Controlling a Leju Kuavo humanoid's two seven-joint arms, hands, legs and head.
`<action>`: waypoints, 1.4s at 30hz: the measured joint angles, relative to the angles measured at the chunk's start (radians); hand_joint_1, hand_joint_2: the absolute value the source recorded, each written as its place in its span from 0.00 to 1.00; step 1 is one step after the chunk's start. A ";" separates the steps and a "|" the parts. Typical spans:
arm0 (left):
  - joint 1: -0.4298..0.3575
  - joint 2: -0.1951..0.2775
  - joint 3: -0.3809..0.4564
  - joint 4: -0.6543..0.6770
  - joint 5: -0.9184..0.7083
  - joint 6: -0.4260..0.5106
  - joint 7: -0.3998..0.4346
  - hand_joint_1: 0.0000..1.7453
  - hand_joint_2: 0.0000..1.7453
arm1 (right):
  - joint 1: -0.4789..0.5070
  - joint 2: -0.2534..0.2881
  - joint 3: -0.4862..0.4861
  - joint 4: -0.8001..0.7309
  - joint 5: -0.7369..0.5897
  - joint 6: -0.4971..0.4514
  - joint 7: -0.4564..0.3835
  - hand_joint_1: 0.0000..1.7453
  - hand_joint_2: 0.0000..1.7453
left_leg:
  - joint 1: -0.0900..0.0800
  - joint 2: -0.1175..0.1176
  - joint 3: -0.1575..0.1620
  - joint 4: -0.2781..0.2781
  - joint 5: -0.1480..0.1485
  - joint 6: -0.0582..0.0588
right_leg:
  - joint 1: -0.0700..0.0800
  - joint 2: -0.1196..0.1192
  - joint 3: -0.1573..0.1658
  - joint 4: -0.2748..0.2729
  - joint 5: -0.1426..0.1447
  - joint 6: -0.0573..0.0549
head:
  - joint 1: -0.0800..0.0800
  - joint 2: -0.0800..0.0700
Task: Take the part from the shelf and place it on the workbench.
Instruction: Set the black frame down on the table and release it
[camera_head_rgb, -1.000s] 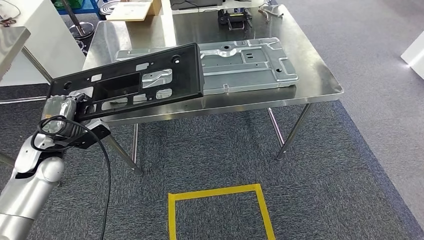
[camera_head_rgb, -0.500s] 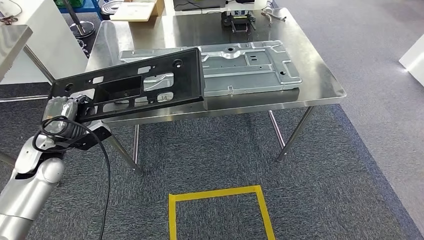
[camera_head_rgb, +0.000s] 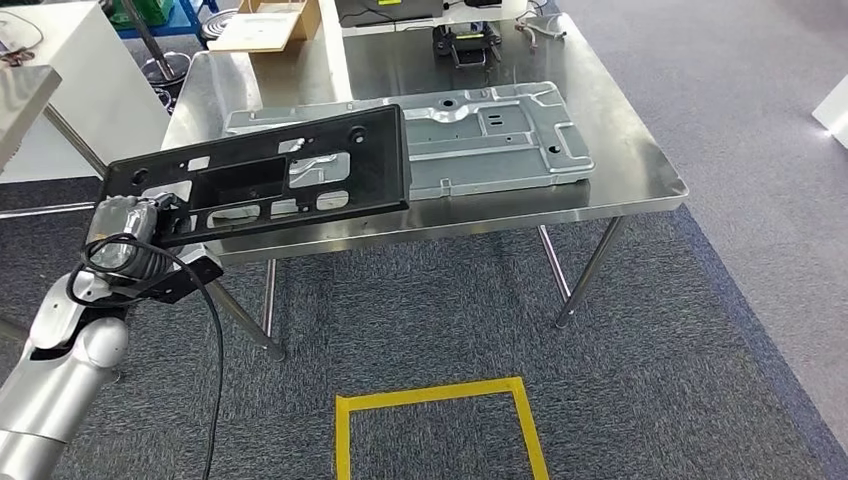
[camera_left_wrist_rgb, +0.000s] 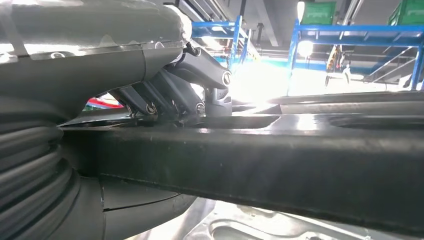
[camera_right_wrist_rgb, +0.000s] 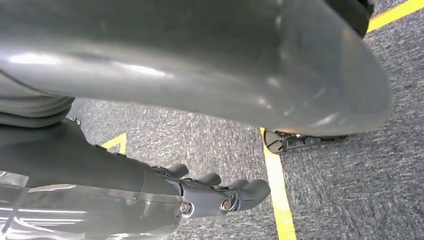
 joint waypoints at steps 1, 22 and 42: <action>-0.001 0.000 0.000 0.000 0.000 0.000 0.000 1.00 1.00 | 0.001 0.000 0.000 0.000 0.000 0.000 0.000 0.00 0.00 | -0.001 0.003 0.032 -0.074 0.040 0.006 | 0.001 0.000 0.007 0.000 -0.005 0.002 | 0.000 0.000; -0.020 -0.011 -0.025 0.007 -0.012 -0.024 -0.010 1.00 1.00 | 0.000 0.000 0.000 0.000 0.006 0.005 -0.003 0.00 0.00 | -0.013 -0.002 0.158 -0.221 0.013 0.022 | 0.003 -0.002 -0.047 -0.004 0.042 0.017 | 0.000 0.000; -0.050 -0.057 -0.097 0.043 -0.057 -0.023 -0.010 1.00 1.00 | 0.000 0.004 0.000 0.000 0.007 -0.005 -0.001 0.00 0.00 | -0.007 0.006 0.122 -0.238 0.067 0.061 | -0.001 -0.002 -0.085 0.188 -0.102 0.044 | 0.000 0.000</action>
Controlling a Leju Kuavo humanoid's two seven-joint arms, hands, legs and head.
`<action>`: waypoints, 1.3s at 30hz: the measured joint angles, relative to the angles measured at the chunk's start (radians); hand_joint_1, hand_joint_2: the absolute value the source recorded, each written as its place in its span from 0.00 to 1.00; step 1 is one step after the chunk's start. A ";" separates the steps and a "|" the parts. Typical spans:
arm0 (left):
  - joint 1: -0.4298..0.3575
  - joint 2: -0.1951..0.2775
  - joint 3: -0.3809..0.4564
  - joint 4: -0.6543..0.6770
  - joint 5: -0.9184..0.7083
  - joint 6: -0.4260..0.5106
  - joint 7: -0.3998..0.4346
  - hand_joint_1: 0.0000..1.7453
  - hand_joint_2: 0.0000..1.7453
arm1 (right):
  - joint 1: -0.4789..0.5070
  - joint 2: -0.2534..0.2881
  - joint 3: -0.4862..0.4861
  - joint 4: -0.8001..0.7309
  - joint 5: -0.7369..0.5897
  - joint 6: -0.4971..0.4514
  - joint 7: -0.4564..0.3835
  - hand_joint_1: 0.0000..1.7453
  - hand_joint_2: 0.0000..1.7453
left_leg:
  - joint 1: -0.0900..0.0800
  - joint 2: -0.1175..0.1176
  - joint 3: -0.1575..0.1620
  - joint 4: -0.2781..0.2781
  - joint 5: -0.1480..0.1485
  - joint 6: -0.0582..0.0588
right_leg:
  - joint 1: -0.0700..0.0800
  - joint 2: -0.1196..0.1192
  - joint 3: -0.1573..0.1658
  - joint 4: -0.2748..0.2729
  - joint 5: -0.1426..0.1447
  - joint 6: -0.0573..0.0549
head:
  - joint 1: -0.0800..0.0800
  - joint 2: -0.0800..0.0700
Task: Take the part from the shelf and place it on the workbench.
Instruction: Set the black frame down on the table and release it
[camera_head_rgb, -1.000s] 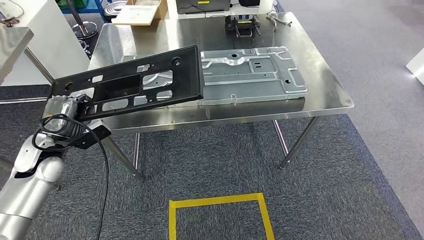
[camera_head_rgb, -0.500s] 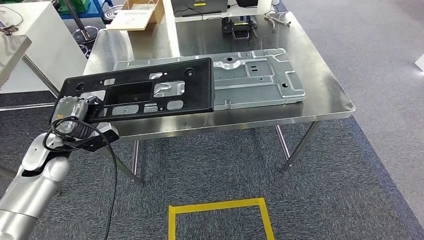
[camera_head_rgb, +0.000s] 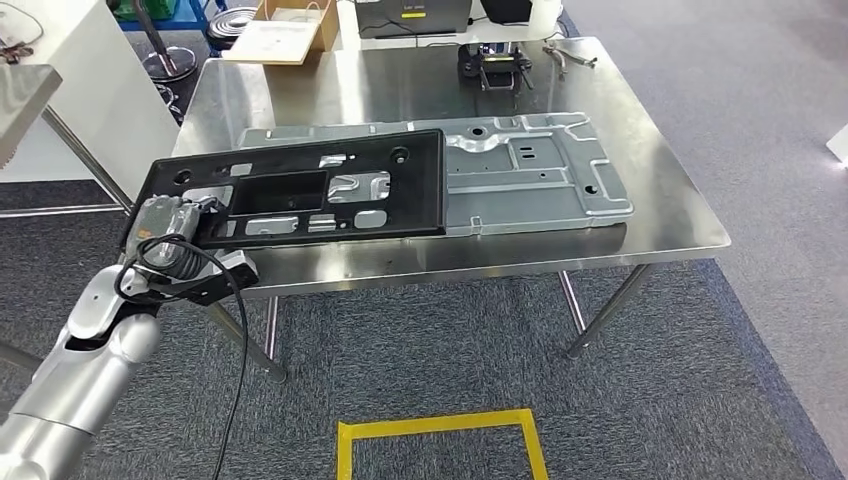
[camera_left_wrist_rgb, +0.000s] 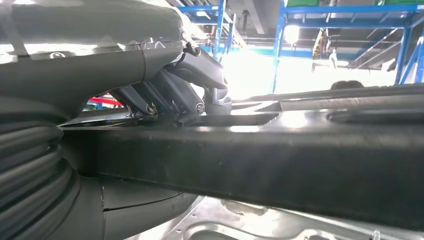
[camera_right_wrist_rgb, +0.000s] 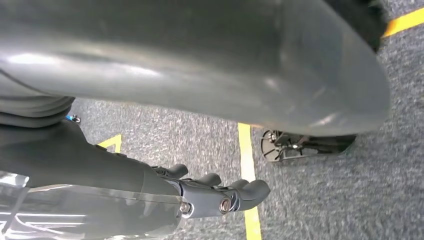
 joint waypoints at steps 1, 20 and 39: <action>0.000 -0.003 -0.002 0.002 0.000 0.000 0.000 1.00 1.00 | 0.001 0.000 0.000 0.000 0.000 0.000 0.000 0.00 0.00 | -0.001 0.000 0.004 0.000 -0.005 0.001 | -0.001 0.000 -0.038 0.053 -0.010 0.002 | 0.000 0.000; -0.039 -0.079 -0.057 0.079 0.014 0.000 -0.026 1.00 1.00 | 0.003 0.001 0.000 0.000 0.007 0.002 -0.004 0.00 0.00 | 0.006 -0.004 -0.108 0.197 -0.037 -0.057 | -0.001 0.006 0.110 -0.201 0.091 -0.044 | -0.001 0.000; -0.136 -0.152 -0.110 0.231 0.012 0.004 -0.062 1.00 1.00 | 0.001 -0.004 0.000 0.000 0.015 0.004 -0.002 0.00 0.00 | -0.009 -0.010 0.043 0.010 -0.060 -0.018 | 0.007 0.002 0.012 -0.190 0.174 -0.019 | 0.000 0.000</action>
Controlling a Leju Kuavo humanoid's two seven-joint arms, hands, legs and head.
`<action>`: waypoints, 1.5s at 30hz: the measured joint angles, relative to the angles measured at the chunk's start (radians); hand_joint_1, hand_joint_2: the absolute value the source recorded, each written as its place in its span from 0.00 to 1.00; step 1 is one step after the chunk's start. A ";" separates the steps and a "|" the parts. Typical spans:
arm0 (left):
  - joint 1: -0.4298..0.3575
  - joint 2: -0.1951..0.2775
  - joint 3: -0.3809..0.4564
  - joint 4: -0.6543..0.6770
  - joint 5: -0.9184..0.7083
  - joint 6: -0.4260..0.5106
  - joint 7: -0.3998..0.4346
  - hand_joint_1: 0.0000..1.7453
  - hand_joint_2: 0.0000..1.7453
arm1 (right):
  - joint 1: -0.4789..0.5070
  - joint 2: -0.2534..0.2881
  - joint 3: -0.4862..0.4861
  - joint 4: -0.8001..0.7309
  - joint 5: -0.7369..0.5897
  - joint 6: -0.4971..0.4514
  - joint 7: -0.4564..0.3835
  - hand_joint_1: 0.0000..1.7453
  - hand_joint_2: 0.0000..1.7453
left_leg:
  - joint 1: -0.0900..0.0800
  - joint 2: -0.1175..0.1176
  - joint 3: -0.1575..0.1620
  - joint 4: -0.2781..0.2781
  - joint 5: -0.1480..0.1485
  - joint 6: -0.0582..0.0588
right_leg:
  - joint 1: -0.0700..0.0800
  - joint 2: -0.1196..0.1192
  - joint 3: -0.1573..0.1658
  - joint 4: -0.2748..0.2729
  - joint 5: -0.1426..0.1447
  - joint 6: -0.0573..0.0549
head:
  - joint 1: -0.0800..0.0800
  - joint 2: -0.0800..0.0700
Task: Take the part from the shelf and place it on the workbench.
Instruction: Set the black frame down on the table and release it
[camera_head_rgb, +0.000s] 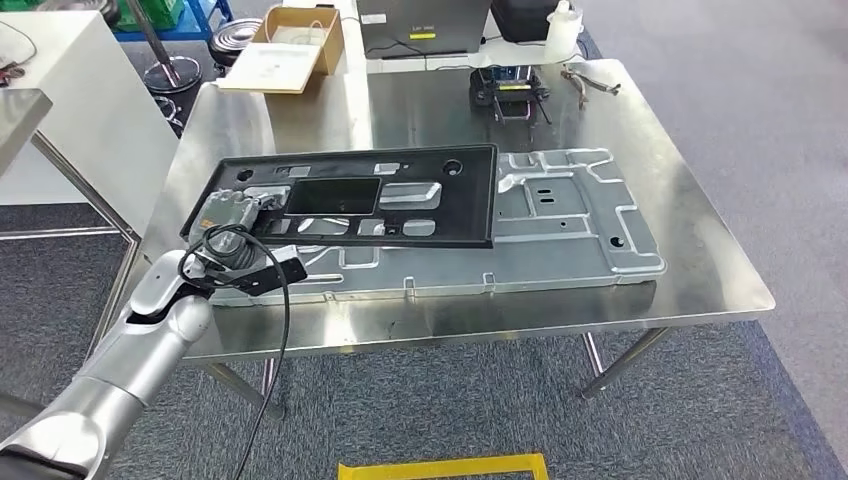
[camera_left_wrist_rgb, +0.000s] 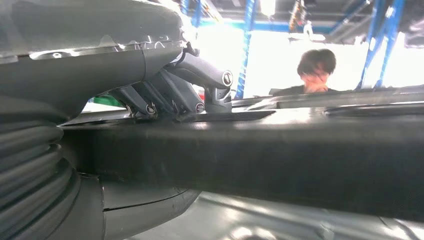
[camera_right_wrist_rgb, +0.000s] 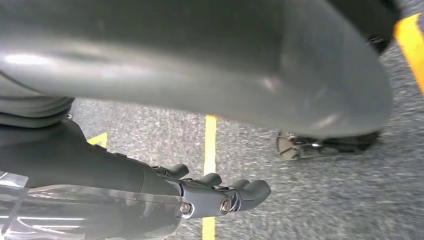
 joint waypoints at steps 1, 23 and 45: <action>-0.001 -0.005 -0.006 0.005 -0.002 -0.002 0.000 1.00 1.00 | -0.001 0.000 0.000 0.000 0.000 0.000 0.000 0.00 0.00 | -0.001 0.000 0.001 0.000 -0.004 -0.006 | 0.002 0.000 0.002 -0.006 -0.006 -0.004 | 0.000 0.000; -0.031 -0.058 -0.059 0.049 0.011 -0.039 -0.018 1.00 1.00 | -0.006 0.003 0.001 0.000 0.013 0.010 -0.002 0.00 0.00 | 0.006 0.006 -0.042 -0.019 0.060 0.021 | -0.007 0.001 -0.032 0.218 -0.188 0.021 | 0.000 0.000; -0.035 -0.068 -0.072 0.088 0.037 -0.054 -0.024 1.00 1.00 | 0.002 0.000 0.001 0.001 0.013 0.012 0.003 0.00 0.00 | 0.009 0.006 -0.141 0.151 0.042 -0.031 | -0.007 0.007 0.091 -0.004 -0.086 -0.022 | 0.000 0.000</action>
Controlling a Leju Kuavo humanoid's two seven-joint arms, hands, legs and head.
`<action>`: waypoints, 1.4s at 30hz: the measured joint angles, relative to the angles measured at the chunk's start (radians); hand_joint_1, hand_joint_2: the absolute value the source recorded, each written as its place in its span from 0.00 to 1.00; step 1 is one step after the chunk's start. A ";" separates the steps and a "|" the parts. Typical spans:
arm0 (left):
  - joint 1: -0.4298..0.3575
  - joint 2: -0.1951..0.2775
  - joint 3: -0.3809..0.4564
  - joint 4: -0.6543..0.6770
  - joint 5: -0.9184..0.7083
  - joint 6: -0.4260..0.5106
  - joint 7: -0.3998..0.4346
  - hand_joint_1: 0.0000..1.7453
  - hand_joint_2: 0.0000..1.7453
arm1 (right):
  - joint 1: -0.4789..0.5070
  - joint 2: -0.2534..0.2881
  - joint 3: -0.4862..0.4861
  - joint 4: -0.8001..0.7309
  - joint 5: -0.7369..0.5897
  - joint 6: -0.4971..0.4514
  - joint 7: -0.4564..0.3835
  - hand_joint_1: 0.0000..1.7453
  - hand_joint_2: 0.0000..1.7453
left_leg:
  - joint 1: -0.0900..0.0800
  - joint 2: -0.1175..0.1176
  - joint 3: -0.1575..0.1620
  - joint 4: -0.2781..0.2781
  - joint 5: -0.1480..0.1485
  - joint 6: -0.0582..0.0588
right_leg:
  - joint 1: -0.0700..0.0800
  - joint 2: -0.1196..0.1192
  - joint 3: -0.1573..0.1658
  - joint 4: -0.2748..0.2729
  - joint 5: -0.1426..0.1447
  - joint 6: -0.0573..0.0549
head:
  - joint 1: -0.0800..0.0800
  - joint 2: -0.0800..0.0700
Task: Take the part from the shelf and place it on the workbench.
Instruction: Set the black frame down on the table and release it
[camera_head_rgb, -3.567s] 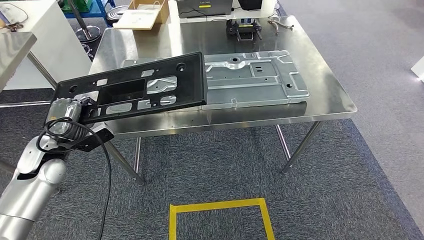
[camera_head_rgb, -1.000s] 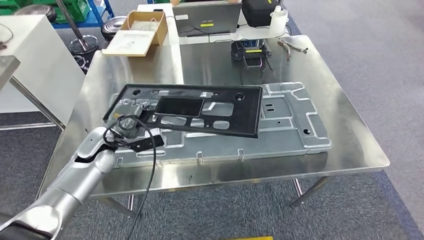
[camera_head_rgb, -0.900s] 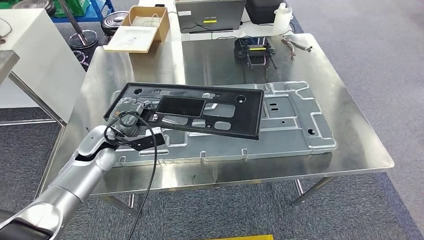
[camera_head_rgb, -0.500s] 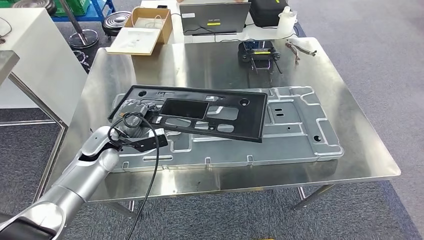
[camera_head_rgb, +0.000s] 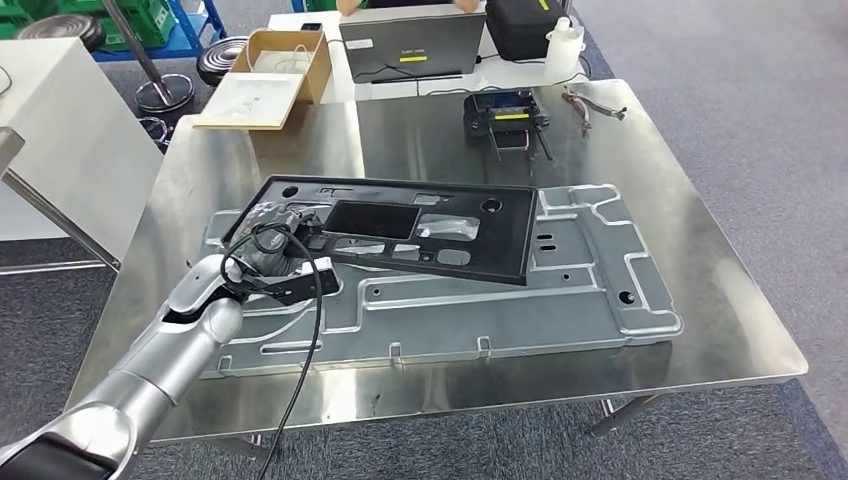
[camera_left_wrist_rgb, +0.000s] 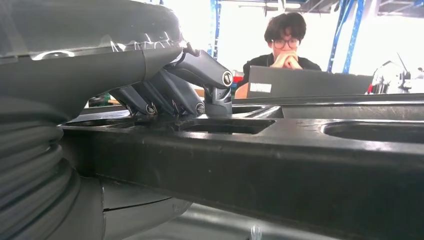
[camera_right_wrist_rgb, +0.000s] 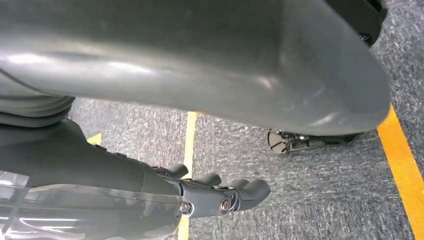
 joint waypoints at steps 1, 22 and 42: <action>-0.003 0.000 0.000 0.002 0.003 -0.001 0.000 1.00 1.00 | -0.001 0.000 0.000 0.000 0.000 0.000 0.000 0.00 0.00 | -0.003 0.000 0.023 -0.062 0.030 0.007 | 0.001 0.000 0.005 0.000 -0.005 0.004 | 0.000 0.000; -0.040 -0.038 -0.001 0.176 0.070 -0.066 -0.019 0.00 1.00 | -0.007 0.000 0.000 0.000 0.003 -0.001 0.000 0.00 0.00 | -0.015 -0.003 0.060 -0.142 0.031 0.031 | 0.000 -0.004 0.025 -0.030 -0.009 0.028 | 0.000 0.000; -0.069 -0.068 -0.001 0.254 0.075 -0.062 -0.020 0.00 0.00 | -0.009 0.000 0.000 0.000 0.003 0.000 0.000 0.00 0.00 | -0.013 -0.002 0.062 -0.143 0.032 0.031 | 0.001 -0.004 0.026 -0.029 -0.008 0.030 | 0.000 0.000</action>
